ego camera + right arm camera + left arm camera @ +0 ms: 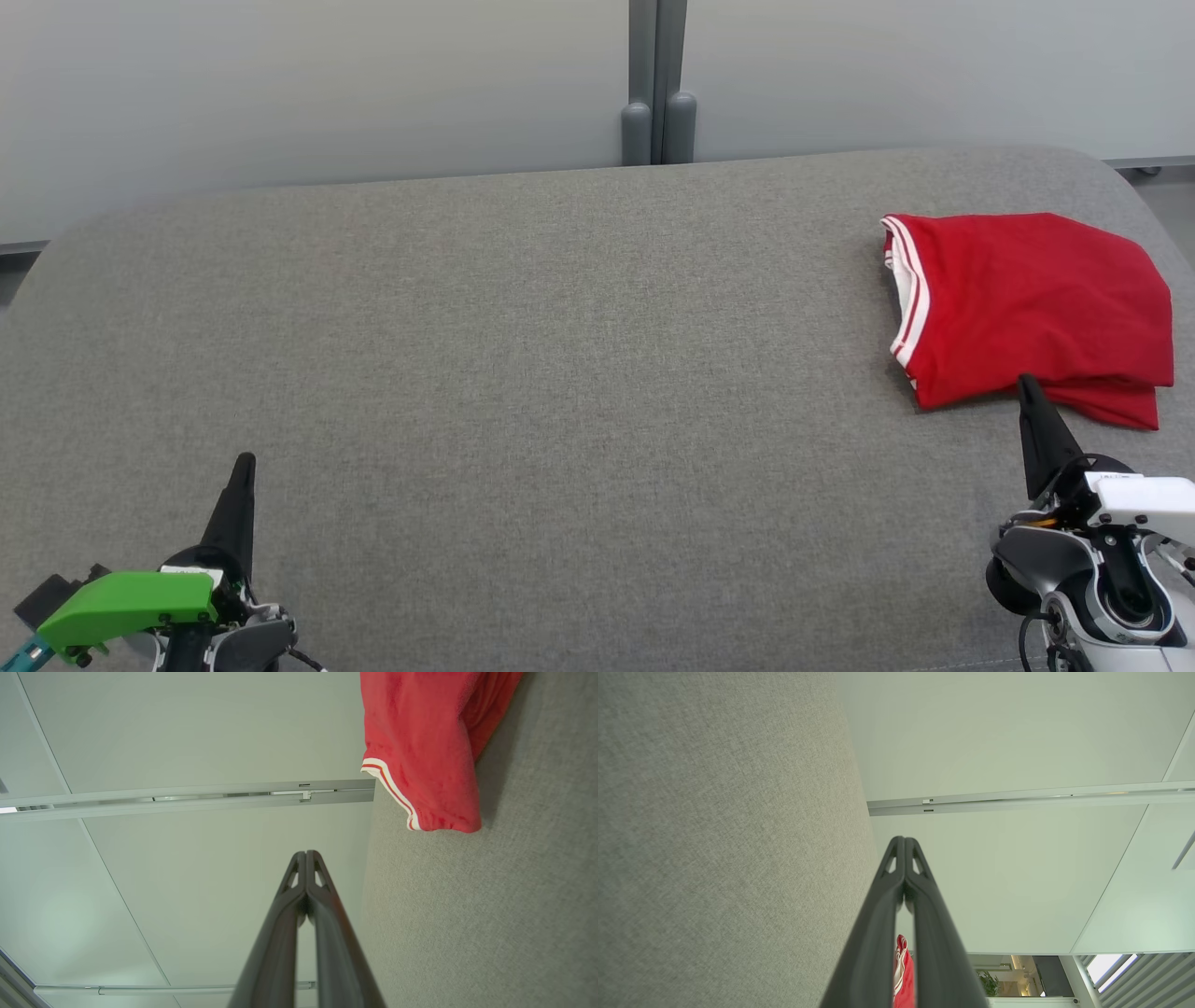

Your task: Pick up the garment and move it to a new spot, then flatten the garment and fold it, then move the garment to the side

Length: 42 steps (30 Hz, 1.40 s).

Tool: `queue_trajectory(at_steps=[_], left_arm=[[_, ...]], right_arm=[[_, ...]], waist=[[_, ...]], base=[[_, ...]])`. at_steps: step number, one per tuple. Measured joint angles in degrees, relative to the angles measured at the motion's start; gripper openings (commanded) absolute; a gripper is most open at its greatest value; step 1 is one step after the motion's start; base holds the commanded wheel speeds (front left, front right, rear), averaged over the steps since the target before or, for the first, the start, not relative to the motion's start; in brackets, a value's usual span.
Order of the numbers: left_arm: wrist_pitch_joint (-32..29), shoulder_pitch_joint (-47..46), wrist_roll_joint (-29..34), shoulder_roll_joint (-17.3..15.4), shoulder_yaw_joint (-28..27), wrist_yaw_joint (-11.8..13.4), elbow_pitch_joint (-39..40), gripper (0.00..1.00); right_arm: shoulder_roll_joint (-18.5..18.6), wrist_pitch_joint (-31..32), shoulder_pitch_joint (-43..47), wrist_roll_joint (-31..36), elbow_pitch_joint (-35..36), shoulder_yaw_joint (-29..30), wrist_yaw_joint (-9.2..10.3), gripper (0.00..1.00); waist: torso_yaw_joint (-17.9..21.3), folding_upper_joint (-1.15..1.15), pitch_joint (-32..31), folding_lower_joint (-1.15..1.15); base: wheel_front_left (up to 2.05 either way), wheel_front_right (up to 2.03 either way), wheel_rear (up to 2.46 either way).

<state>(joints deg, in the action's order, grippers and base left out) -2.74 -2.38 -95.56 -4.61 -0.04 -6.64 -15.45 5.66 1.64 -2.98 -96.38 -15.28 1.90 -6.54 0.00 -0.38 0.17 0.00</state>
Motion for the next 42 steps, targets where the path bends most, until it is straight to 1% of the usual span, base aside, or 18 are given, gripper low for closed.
queue_trajectory(at_steps=[42], left_arm=[[-0.25, -0.05, 0.00, 0.01, -0.16, -0.19, -0.44, 0.00]], right_arm=[[-0.04, 0.42, -0.07, 0.00, -0.51, 0.31, -0.01, 0.00]], waist=[[0.00, 0.00, -0.02, 0.00]], base=[[0.00, 0.00, 0.00]])
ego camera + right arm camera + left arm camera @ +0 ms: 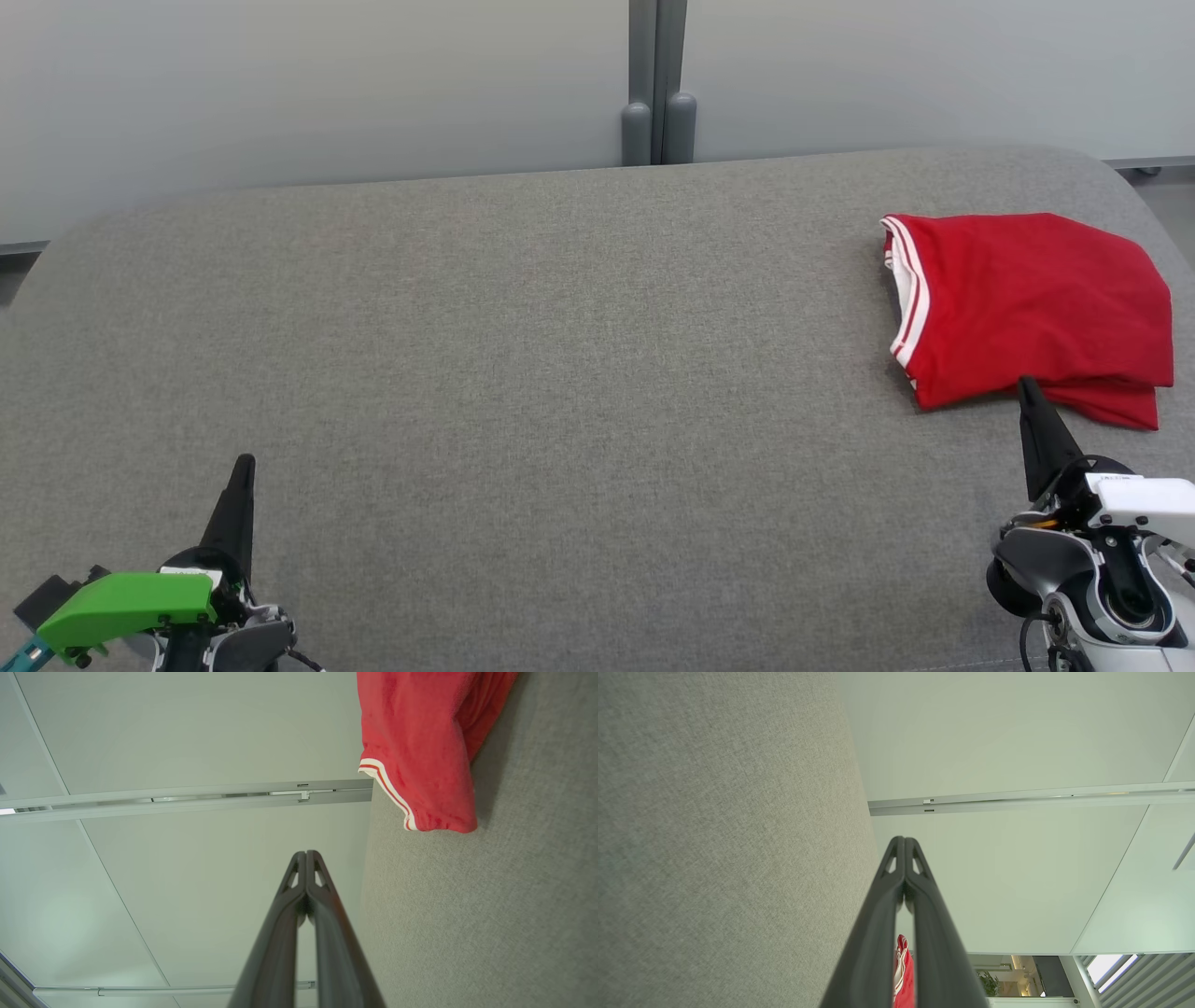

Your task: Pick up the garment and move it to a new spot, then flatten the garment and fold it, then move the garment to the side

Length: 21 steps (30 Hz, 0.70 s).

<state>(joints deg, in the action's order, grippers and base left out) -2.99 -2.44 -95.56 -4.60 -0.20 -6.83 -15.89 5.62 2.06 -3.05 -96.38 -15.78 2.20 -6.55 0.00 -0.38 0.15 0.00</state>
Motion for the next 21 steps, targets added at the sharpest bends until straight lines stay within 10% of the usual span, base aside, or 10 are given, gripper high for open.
queue_trajectory(at_steps=[21], left_arm=[[-0.07, -0.02, 0.01, 0.01, -0.10, -0.04, -0.05, 0.00]], right_arm=[[-0.03, 0.01, -0.02, 0.00, -0.11, 0.20, -0.16, 0.00]], waist=[[0.00, 0.00, 0.00, 0.00]], base=[[0.00, 0.00, 0.00]])
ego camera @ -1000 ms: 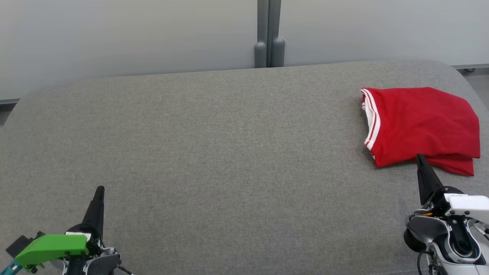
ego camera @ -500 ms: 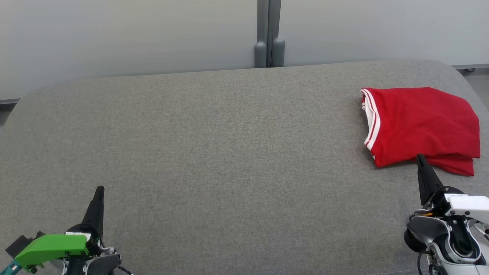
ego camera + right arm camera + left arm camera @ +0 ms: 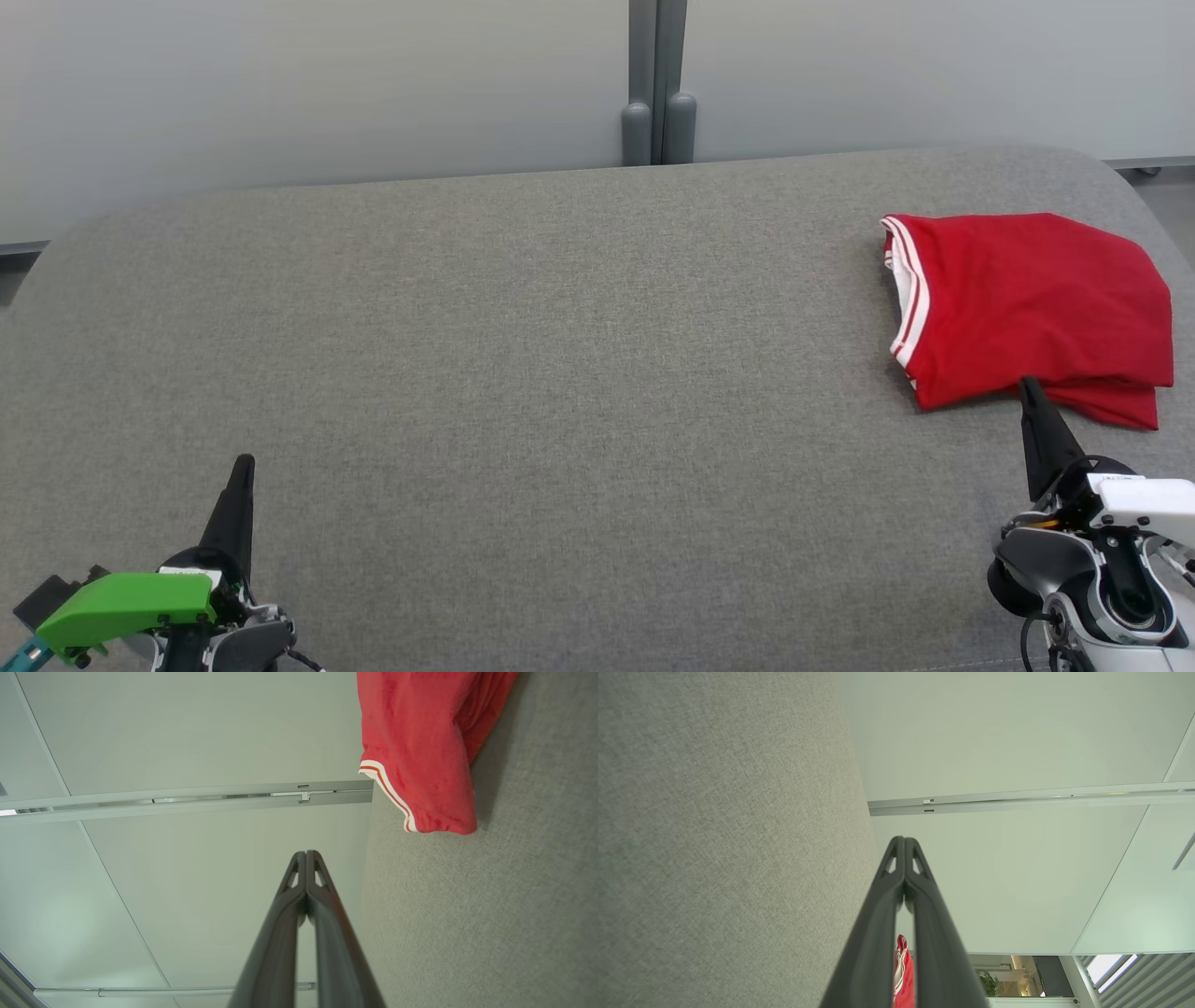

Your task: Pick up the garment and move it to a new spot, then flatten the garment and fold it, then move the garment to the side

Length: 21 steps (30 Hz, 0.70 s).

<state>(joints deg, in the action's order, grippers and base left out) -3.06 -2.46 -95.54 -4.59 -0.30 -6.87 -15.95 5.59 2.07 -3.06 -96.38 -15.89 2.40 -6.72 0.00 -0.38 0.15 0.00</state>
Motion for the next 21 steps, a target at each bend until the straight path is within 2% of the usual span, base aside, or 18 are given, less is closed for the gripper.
queue_trajectory(at_steps=[21], left_arm=[[-0.01, -0.02, 0.00, 0.01, -0.11, 0.00, -0.04, 0.00]], right_arm=[[-0.03, 0.00, -0.01, 0.00, -0.11, 0.14, 0.00, 0.00]], waist=[[0.00, 0.00, 0.00, 0.00]], base=[[0.00, 0.00, 0.00]])
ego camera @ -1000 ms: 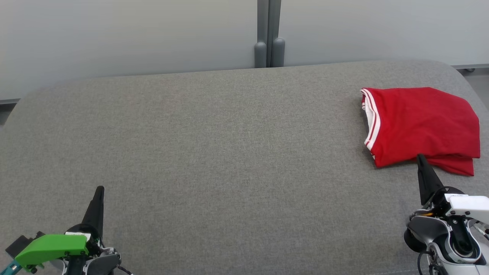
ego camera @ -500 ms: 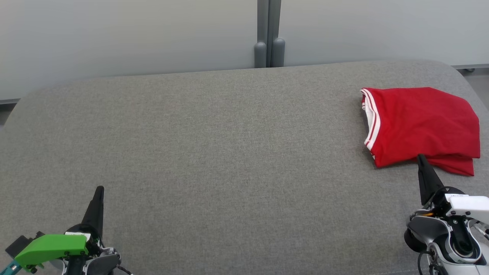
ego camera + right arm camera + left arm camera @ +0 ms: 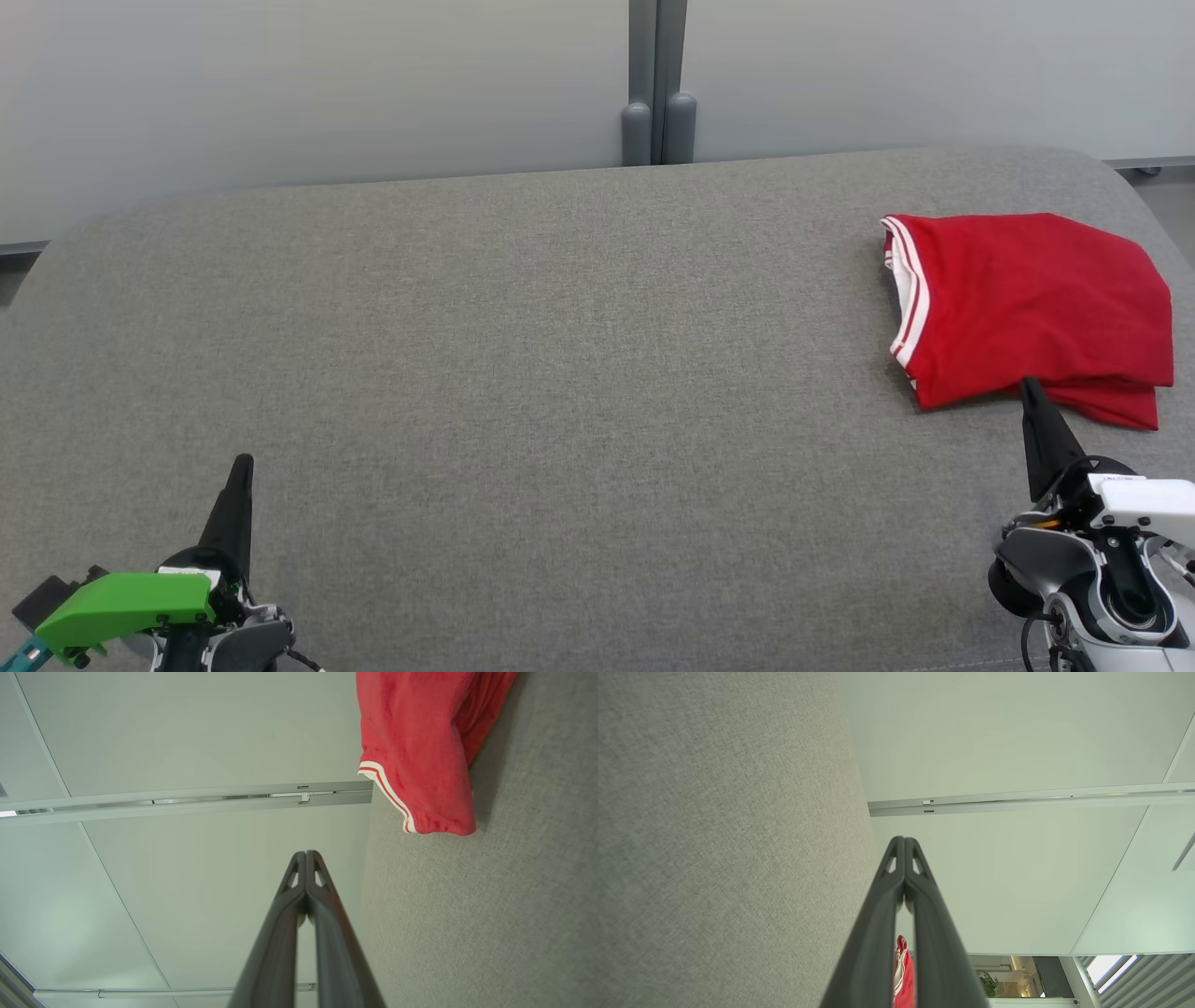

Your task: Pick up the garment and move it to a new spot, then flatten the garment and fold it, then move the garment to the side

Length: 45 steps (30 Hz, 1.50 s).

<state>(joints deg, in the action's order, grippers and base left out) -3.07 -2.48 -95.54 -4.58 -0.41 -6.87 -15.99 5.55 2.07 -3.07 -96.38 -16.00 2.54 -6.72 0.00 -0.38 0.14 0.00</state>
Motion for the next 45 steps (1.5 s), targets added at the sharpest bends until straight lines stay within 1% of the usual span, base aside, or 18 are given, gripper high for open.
queue_trajectory(at_steps=[45], left_arm=[[-0.25, -0.03, 0.00, 0.03, -0.46, 0.00, 0.09, 0.00]], right_arm=[[-0.09, 0.25, -0.01, 0.03, 0.07, 0.37, -0.03, 0.00]], waist=[[0.00, 0.00, 0.02, 0.00]], base=[[0.00, 0.00, 0.00]])
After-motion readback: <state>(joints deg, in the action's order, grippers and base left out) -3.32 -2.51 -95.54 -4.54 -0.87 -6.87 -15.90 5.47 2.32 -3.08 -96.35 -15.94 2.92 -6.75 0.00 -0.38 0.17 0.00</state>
